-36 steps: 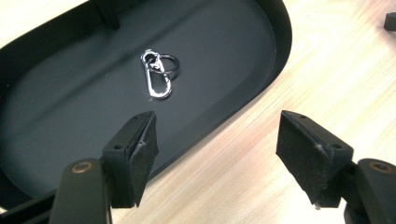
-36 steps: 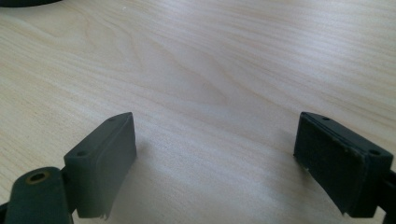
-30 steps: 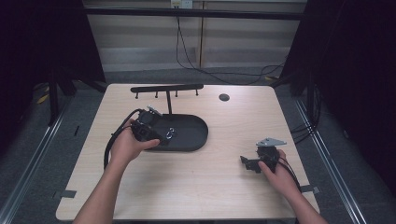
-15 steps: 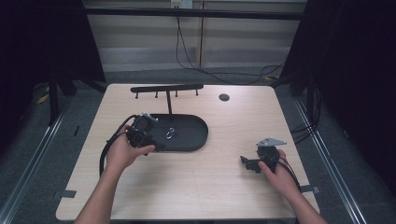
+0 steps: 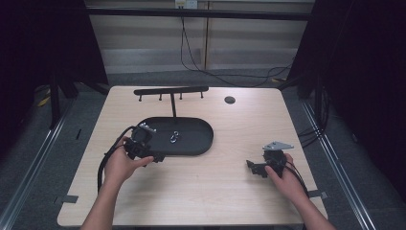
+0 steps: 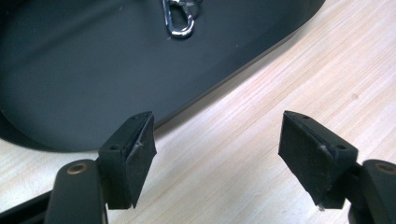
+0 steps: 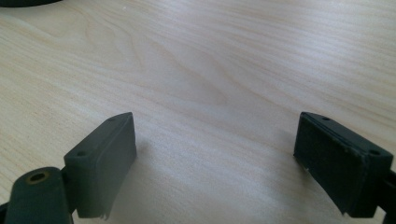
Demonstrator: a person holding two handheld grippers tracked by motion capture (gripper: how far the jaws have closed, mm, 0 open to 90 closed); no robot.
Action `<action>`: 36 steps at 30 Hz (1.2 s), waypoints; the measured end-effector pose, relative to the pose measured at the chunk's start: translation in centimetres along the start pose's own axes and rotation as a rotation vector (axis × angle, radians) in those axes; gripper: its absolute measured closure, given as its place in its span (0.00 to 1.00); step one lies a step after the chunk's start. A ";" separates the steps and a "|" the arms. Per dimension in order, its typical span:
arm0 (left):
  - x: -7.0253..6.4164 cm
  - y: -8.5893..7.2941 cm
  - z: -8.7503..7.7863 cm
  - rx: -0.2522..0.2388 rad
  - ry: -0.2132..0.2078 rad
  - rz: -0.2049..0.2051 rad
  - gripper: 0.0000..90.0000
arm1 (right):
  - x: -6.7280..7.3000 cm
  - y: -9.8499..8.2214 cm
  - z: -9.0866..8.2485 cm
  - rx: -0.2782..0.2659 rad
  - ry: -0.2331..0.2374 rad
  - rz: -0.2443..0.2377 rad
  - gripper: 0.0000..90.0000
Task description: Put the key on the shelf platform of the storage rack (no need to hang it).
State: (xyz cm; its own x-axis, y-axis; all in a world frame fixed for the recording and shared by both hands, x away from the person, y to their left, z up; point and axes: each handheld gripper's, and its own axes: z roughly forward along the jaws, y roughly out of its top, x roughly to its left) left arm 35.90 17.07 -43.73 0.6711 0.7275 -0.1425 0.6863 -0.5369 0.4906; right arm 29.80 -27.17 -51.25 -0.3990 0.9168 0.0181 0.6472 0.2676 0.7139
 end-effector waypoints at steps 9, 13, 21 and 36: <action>0.2 -1.4 0.7 0.012 0.006 -0.005 0.30 | 0.0 0.0 0.0 -0.001 0.000 -0.001 0.14; 0.4 -2.0 0.8 0.008 0.011 -0.010 0.30 | 0.0 0.0 0.0 -0.001 0.000 -0.001 0.14; 0.5 -2.9 0.8 0.009 0.026 0.010 0.30 | 0.0 0.0 0.0 0.000 0.000 0.000 0.14; 1.0 -4.6 0.6 0.000 0.029 0.028 0.28 | 0.0 0.0 0.0 0.000 0.000 0.000 0.14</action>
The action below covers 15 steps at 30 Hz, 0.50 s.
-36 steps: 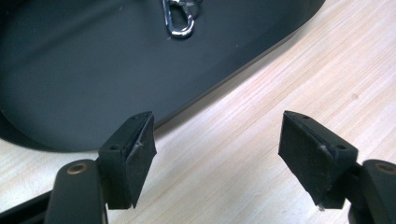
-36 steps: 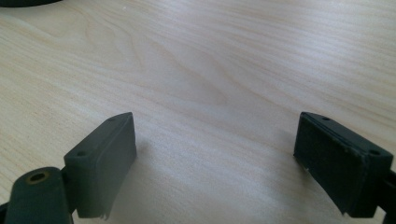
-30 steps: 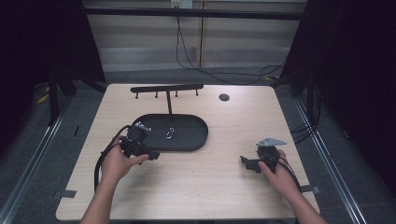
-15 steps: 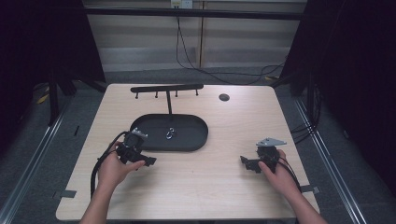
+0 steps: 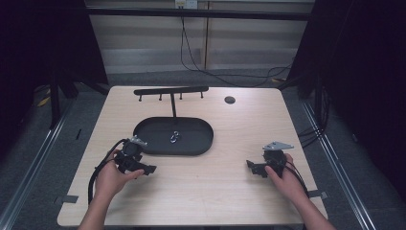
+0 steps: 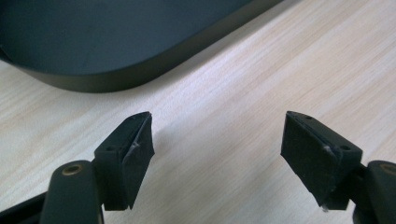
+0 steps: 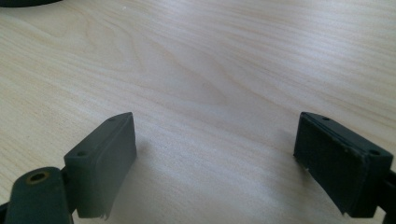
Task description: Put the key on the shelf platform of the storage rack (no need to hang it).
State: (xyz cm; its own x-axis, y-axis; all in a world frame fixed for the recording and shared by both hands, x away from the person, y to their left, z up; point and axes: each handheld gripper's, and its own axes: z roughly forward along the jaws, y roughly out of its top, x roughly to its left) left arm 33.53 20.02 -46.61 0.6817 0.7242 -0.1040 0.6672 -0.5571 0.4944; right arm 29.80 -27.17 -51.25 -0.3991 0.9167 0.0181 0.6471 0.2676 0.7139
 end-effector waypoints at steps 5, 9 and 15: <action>0.1 -0.7 0.0 0.012 0.012 0.013 0.26 | 0.0 0.0 0.0 0.000 0.000 -0.001 0.14; 0.2 -1.2 0.0 0.012 0.018 0.017 0.24 | 0.0 0.0 0.0 0.000 0.000 0.000 0.14; 0.3 -1.7 0.2 0.011 0.022 0.024 0.20 | 0.0 0.0 0.0 0.000 0.000 -0.001 0.14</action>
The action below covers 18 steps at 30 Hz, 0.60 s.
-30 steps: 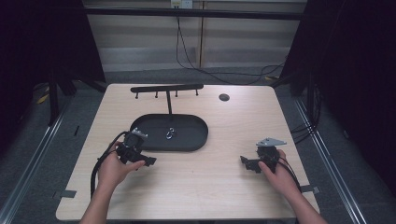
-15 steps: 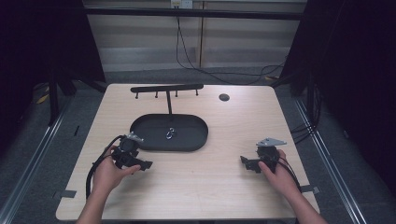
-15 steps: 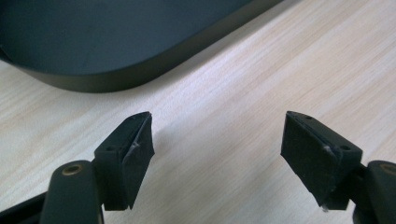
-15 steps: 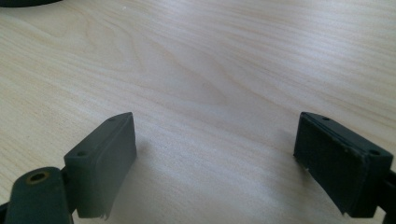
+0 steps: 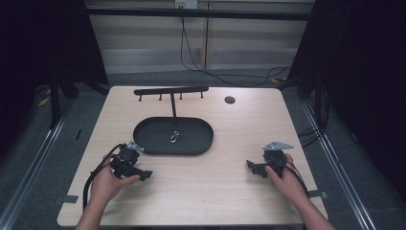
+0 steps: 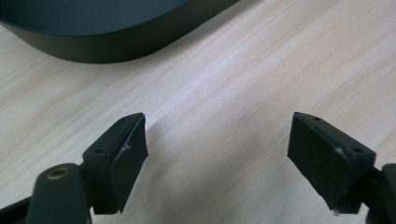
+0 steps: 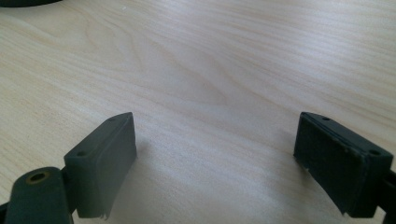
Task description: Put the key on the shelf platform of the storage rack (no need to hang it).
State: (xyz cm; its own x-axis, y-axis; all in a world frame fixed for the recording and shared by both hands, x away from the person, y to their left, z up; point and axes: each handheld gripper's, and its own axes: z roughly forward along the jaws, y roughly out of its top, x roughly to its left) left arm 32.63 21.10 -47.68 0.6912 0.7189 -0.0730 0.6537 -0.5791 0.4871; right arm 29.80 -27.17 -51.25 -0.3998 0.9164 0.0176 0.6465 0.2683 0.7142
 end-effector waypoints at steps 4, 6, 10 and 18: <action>0.0 -0.4 0.2 0.008 0.007 0.001 0.18 | 0.0 0.0 0.0 0.000 0.000 0.000 0.14; 0.0 -0.5 0.4 0.012 0.010 0.009 0.18 | 0.0 0.0 0.0 0.000 0.000 0.001 0.14; -0.1 -0.7 0.5 0.023 0.020 0.021 0.17 | 0.0 0.0 0.0 0.000 0.000 0.001 0.14; -0.2 -1.1 0.6 -0.013 0.040 0.030 0.16 | 0.0 0.0 0.0 0.000 0.002 -0.001 0.14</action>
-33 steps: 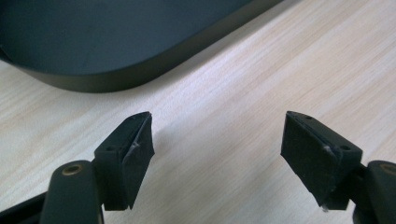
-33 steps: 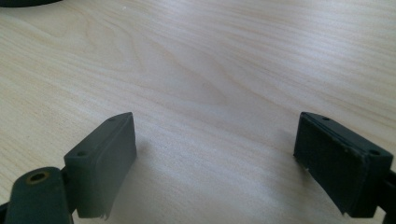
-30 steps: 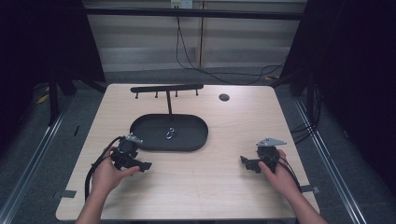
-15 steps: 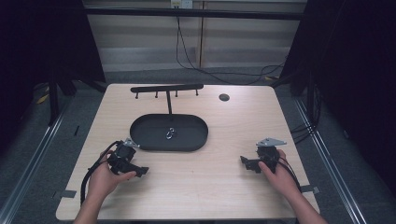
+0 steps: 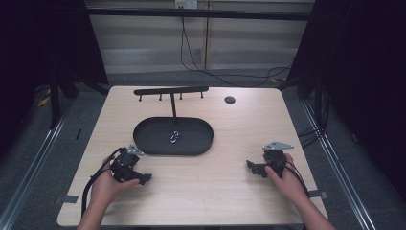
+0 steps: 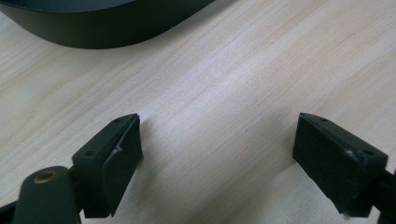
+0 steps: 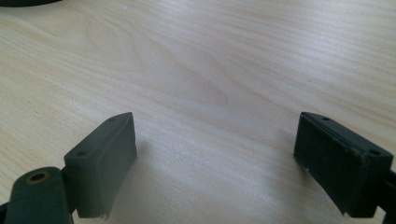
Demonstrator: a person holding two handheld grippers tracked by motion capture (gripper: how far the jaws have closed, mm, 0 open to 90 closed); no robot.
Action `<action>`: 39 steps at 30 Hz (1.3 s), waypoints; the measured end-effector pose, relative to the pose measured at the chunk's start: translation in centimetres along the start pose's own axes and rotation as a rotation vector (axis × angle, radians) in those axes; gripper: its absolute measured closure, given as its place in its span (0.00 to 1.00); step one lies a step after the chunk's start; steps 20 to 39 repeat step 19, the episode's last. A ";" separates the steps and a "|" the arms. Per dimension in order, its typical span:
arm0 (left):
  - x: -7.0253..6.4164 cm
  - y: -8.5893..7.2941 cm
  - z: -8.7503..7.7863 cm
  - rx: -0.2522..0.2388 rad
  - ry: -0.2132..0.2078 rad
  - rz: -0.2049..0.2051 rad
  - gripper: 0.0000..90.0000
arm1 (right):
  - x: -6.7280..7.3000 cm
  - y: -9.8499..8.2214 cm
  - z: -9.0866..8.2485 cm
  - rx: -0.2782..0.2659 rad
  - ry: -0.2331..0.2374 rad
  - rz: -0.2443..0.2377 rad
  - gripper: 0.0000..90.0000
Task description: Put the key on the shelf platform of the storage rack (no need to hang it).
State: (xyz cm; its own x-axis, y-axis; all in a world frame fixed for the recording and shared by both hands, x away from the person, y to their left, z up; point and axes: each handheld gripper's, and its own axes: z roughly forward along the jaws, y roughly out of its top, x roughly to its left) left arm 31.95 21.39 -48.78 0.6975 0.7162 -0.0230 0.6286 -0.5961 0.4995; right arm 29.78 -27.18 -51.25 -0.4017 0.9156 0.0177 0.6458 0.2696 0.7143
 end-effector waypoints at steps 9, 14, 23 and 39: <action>0.0 -1.0 0.4 -0.078 0.007 0.006 0.05 | 0.0 0.0 0.0 0.000 0.003 -0.002 0.14; 0.0 -1.1 0.5 -0.085 0.000 -0.002 0.04 | 0.0 0.0 0.0 0.000 0.004 -0.002 0.14; -0.1 -1.0 0.4 -0.082 0.003 0.005 0.04 | 0.0 0.0 -0.1 0.000 0.004 -0.002 0.14; -0.1 -1.0 0.4 -0.082 0.003 0.005 0.04 | 0.0 0.0 -0.1 0.000 0.004 -0.002 0.14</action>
